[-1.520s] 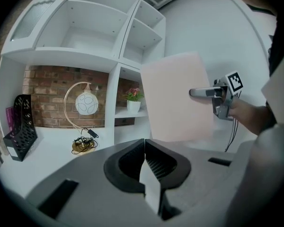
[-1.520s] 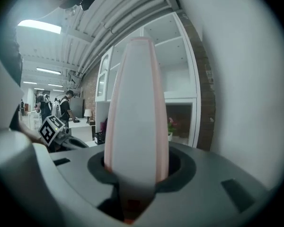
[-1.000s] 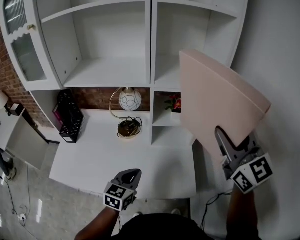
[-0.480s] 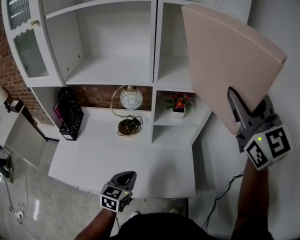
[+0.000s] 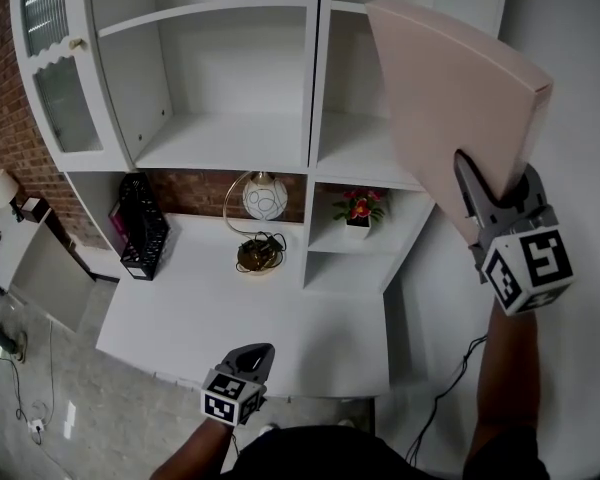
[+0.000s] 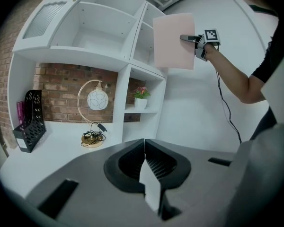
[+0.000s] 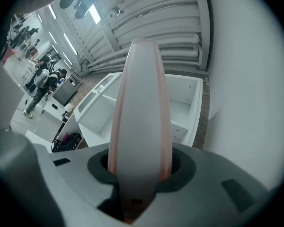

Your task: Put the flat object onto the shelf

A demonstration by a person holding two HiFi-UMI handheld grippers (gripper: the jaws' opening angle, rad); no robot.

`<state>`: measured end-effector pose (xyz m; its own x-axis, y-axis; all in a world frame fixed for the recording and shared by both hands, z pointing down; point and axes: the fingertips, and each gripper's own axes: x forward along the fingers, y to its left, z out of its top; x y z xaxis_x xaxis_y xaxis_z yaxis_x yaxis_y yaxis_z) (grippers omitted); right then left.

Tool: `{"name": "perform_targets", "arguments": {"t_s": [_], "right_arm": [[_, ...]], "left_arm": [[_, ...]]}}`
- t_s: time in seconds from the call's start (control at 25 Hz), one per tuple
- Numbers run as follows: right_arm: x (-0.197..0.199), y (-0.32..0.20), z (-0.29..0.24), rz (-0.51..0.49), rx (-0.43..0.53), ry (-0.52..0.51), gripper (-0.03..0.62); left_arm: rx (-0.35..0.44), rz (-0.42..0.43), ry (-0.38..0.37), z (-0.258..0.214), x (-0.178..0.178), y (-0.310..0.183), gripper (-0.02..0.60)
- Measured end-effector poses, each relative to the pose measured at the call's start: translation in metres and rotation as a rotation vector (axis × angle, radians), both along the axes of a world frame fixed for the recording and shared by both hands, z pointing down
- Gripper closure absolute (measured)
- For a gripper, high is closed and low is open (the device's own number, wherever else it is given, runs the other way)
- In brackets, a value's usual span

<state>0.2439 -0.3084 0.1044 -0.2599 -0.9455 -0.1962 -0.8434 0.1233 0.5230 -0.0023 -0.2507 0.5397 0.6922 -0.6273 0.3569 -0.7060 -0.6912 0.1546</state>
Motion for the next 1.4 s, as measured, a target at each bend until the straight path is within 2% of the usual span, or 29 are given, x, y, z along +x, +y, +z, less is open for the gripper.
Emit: {"name": "perform_targets", "arguments": {"t_s": [0.24,0.56,1.4], "right_arm": [[0.004,-0.021,0.01,0.09,0.009,0.068,0.421],[-0.008,-0.045,0.021,0.149,-0.002,0.158,0.418],[-0.022,-0.137,0.03,0.208,-0.098,0.144,0.407]], "left_arm": [[0.004,-0.002,0.003,-0.002,0.0,0.003,0.575],[0.006,-0.021,0.008,-0.004,-0.01,0.002,0.575],[-0.007,-0.06,-0.001,0.0,-0.023,-0.006,0.575]]}}
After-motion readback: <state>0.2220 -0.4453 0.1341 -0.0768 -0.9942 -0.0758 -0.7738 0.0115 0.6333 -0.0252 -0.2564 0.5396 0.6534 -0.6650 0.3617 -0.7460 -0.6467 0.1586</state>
